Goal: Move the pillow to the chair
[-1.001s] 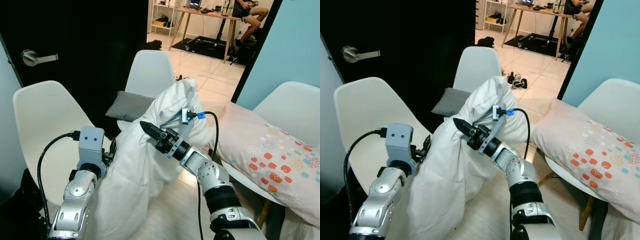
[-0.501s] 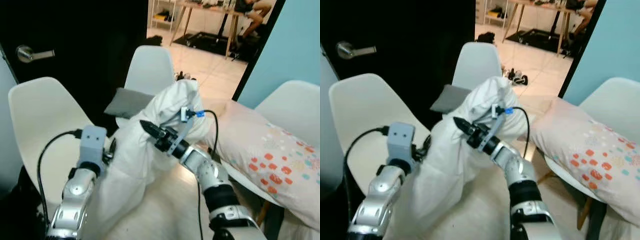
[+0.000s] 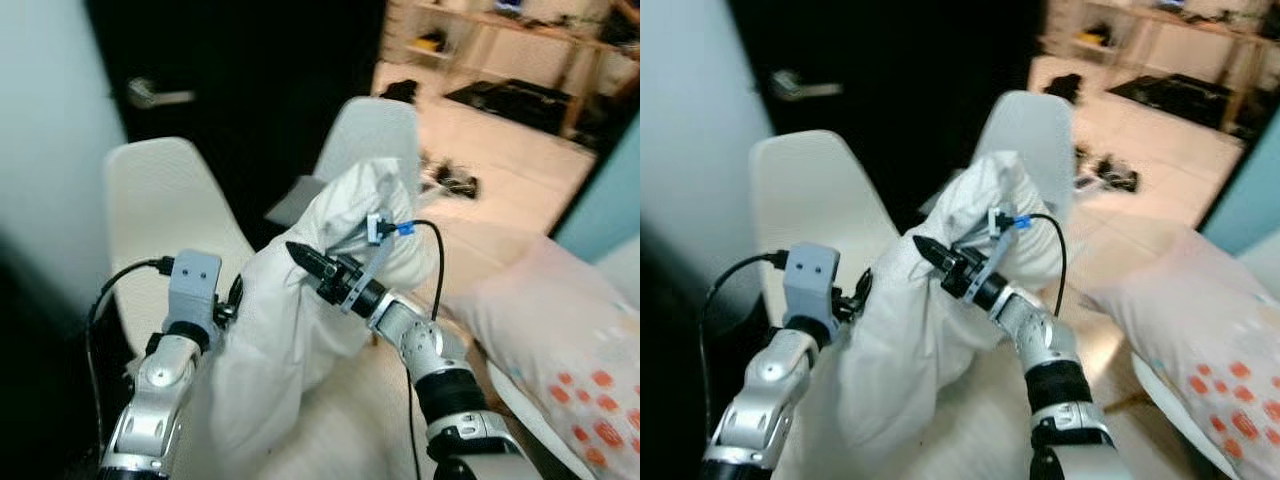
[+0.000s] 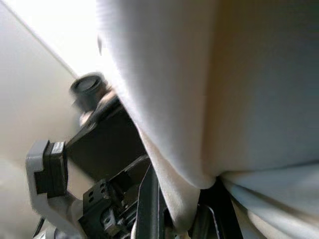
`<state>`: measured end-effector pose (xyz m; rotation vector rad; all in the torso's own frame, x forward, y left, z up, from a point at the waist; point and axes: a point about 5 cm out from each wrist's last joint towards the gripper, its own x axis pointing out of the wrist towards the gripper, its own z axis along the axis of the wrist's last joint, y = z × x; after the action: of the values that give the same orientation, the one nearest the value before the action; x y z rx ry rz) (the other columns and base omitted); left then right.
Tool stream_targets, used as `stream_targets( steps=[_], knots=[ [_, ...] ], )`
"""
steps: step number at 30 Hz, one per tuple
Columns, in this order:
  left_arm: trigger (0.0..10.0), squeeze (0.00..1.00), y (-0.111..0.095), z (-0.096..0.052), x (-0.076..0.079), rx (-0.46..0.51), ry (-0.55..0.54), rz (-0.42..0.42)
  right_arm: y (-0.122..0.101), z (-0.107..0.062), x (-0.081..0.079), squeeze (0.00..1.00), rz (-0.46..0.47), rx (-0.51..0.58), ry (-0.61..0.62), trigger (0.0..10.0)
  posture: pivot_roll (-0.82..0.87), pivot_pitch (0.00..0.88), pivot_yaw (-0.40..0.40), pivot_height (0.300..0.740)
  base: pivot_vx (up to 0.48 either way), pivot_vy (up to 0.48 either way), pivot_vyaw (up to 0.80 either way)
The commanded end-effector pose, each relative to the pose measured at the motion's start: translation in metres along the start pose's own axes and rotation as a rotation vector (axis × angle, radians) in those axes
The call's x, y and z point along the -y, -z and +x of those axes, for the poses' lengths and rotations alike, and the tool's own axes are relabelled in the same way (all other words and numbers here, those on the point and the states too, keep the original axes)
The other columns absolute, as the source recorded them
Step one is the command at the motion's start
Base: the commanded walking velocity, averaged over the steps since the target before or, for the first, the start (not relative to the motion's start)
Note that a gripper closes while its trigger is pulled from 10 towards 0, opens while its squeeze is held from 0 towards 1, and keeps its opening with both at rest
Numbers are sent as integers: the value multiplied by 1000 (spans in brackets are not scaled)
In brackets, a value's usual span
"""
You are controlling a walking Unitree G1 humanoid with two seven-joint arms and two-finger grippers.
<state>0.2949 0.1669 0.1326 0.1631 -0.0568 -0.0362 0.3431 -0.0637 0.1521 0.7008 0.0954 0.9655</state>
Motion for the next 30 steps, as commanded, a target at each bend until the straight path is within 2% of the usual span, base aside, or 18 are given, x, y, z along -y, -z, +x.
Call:
stream_targets(
  steps=[1, 16, 22, 30],
  knots=[
    [10000, 0, 4, -1, 1, -21, 5, -1, -16, 10, -12, 0, -53, 59, -87, 10000, 0, 0, -96, 740, 0, 0, 763],
    [10000, 0, 4, 0, 1, -20, 6, -15, -16, 11, -10, 0, -45, 60, -58, 10000, -2, 0, -94, 740, 0, 0, 759],
    [10000, 0, 3, 0, 1, -16, 6, -22, -16, 12, -8, 0, -34, 59, -39, 10000, -2, 0, -94, 740, 0, 0, 0],
    [10000, 0, -2, 0, 0, 8, 7, -18, -21, 10, -3, 0, 6, 113, 2, 10000, -1, 0, -97, 740, 423, 0, 0]
  ],
)
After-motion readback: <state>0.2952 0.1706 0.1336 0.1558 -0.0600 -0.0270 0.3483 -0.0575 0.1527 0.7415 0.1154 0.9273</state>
